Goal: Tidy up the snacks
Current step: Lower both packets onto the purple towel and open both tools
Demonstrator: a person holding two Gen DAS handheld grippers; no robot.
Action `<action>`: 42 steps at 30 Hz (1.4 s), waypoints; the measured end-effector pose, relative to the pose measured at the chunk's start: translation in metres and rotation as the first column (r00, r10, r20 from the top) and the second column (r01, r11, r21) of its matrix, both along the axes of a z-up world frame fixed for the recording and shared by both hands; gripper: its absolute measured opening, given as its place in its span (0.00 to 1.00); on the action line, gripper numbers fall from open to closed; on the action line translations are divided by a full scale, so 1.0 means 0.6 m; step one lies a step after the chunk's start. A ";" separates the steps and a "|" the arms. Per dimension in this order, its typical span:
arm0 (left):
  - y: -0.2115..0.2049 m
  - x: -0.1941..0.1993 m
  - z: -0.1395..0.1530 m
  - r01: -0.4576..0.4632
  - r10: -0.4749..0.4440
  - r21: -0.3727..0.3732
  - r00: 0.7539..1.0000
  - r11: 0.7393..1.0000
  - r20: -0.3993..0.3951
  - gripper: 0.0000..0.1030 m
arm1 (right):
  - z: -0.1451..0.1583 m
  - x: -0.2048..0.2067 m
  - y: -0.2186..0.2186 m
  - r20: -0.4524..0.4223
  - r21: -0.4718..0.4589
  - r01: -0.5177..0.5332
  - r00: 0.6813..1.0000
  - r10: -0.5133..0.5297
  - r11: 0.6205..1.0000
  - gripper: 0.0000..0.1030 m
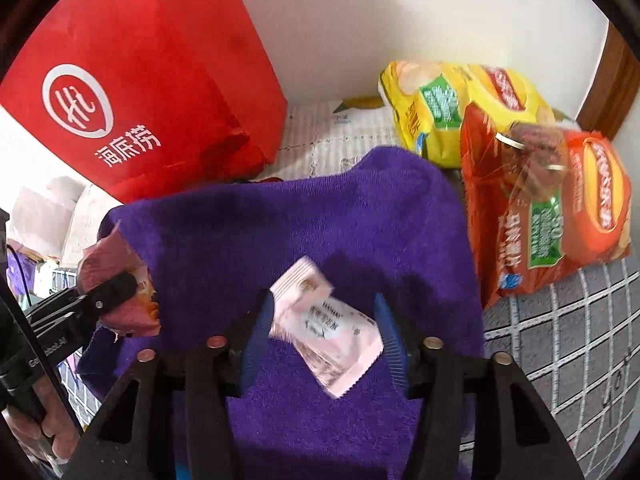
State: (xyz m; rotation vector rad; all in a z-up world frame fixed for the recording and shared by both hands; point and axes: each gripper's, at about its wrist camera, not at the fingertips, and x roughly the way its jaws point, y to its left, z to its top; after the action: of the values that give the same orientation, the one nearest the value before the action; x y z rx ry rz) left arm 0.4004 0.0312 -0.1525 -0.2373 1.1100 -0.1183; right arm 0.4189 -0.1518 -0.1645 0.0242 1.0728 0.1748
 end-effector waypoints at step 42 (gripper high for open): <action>0.020 -0.027 0.078 -0.009 0.012 -0.033 0.996 0.999 0.093 0.55 | 0.121 -0.072 0.021 0.201 -0.084 -0.047 0.978 0.063 0.995 0.64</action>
State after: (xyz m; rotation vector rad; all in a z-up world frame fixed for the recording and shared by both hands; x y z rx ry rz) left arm 0.3841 0.0432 -0.1056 -0.2639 1.0143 -0.1374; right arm 0.3757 -0.1394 -0.0920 -0.0926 0.8760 0.1810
